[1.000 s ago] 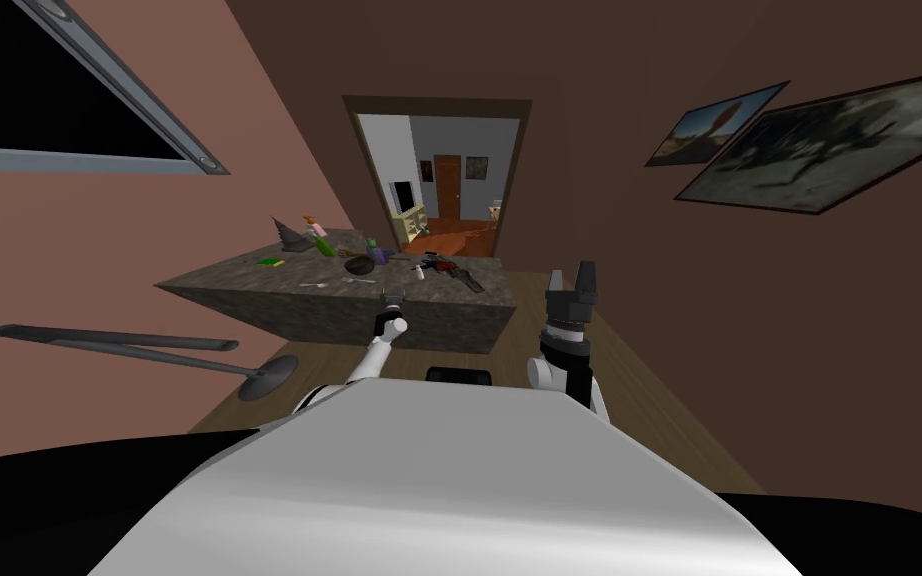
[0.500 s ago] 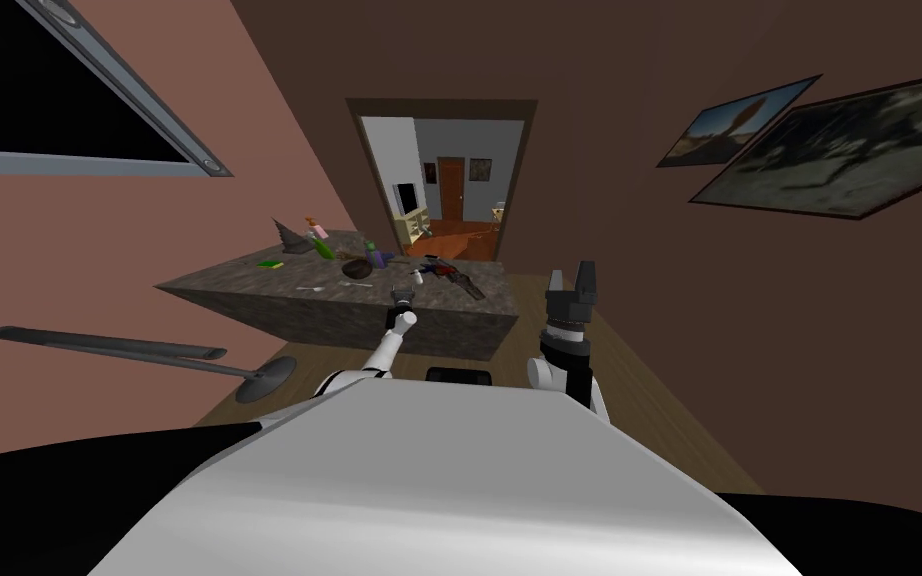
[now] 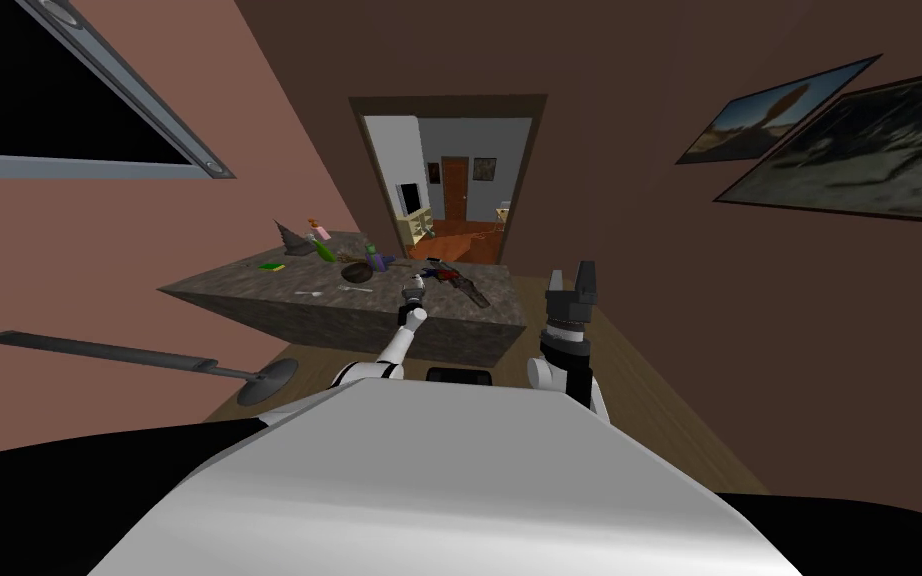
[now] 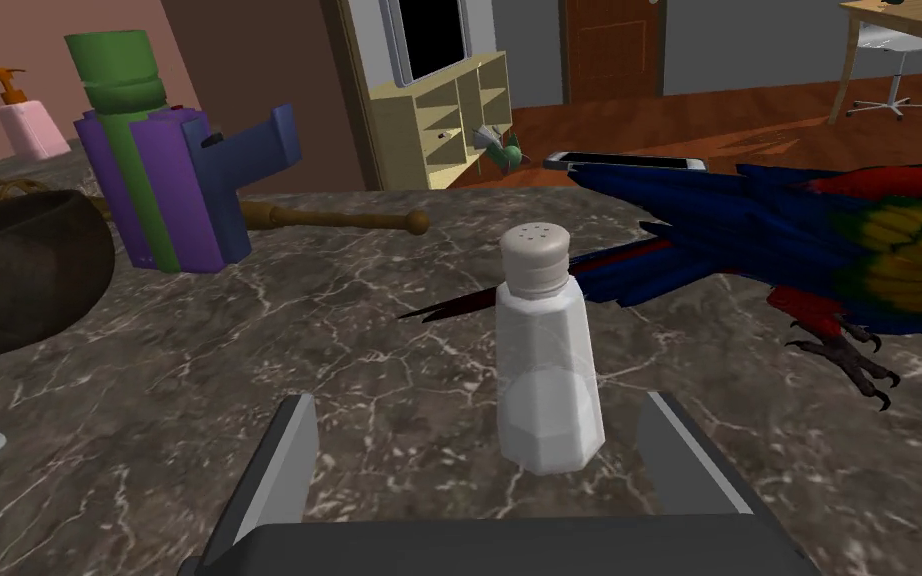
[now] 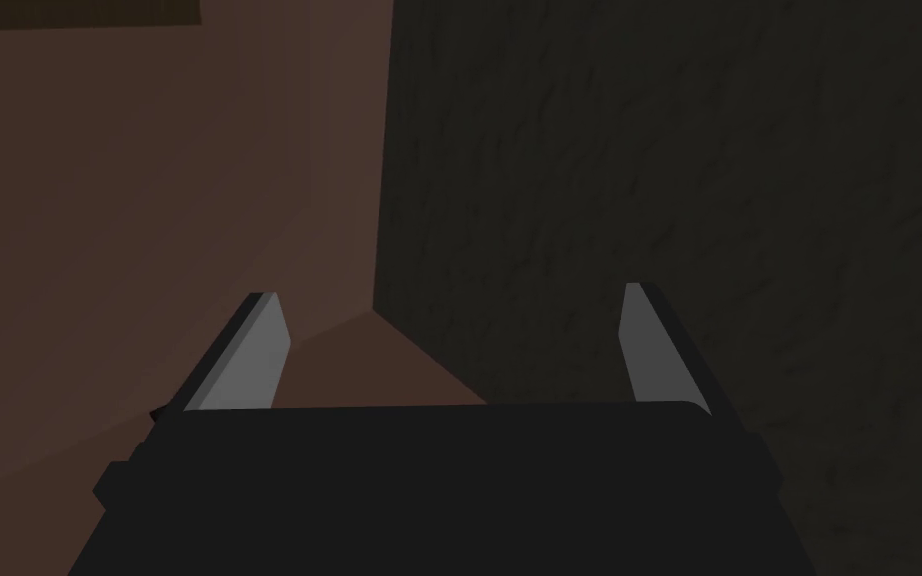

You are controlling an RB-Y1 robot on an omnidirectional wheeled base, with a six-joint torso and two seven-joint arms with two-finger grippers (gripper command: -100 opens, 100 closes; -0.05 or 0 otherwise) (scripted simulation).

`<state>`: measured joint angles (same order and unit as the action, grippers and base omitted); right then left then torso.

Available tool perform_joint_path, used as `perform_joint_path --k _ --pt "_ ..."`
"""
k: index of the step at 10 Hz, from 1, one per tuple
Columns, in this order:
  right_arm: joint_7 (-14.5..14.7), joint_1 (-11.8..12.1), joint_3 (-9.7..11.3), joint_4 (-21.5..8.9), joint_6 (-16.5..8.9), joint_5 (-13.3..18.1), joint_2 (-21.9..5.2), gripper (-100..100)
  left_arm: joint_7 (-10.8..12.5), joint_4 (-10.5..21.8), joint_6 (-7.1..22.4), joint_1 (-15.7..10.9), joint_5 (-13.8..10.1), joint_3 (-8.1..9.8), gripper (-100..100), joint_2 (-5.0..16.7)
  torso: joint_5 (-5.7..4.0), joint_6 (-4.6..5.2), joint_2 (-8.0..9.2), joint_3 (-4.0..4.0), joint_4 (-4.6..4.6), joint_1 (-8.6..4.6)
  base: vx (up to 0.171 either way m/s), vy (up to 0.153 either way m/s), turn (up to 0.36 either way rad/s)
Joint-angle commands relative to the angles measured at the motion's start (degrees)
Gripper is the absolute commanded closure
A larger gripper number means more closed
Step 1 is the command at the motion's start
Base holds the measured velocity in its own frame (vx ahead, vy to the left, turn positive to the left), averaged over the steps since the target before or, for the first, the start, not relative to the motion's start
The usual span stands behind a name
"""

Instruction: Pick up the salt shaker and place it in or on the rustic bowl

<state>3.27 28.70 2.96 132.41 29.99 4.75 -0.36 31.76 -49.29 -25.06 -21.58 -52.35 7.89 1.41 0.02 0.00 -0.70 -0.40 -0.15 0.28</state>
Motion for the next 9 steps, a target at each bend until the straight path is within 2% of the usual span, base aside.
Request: perform_joint_path --k 1,3,5,6,7,8,9 --pt "0.0 0.0 0.0 0.0 0.0 0.0 0.0 0 1.0 2.0 -0.6 -1.9 -0.3 0.07 -100 -2.0 0.00 0.00 0.00 0.00 0.00 0.00 0.153 0.068 0.051" --pt "0.0 0.0 0.0 0.0 0.0 0.0 0.0 0 1.2 2.3 -0.7 -2.8 -0.6 0.38 -100 -3.9 0.00 0.00 -0.10 -0.06 -0.02 -0.01 0.170 0.071 0.027" --pt "0.0 0.0 0.0 0.0 0.0 0.0 0.0 0 2.1 3.2 -1.2 -3.1 -0.4 -0.02 -100 -3.4 0.01 0.00 0.11 0.05 0.01 0.04 0.062 0.046 -0.002" --pt "0.0 0.0 0.0 0.0 0.0 0.0 0.0 0 1.9 3.1 -1.1 -3.0 -0.5 0.04 0 -3.4 -0.01 0.00 0.35 0.18 0.06 -0.09 0.009 0.005 0.001" --pt "0.0 0.0 0.0 0.0 0.0 0.0 0.0 0 3.1 4.6 -1.5 -4.2 2.2 2.90 -100 -3.1 -0.03 0.01 0.47 0.26 0.09 -0.17 -0.016 0.016 -0.183" --pt "0.0 0.0 0.0 0.0 0.0 0.0 0.0 0 4.4 6.1 -1.9 -5.4 3.8 4.50 -100 -2.7 -0.04 0.04 0.59 0.33 0.12 -0.15 -0.047 0.032 -0.318" --pt "0.0 0.0 0.0 0.0 0.0 0.0 0.0 0 4.4 6.1 -1.9 -5.4 4.9 6.23 -100 -2.7 -0.03 0.05 0.72 0.40 0.15 -0.12 -0.045 0.035 -0.083"
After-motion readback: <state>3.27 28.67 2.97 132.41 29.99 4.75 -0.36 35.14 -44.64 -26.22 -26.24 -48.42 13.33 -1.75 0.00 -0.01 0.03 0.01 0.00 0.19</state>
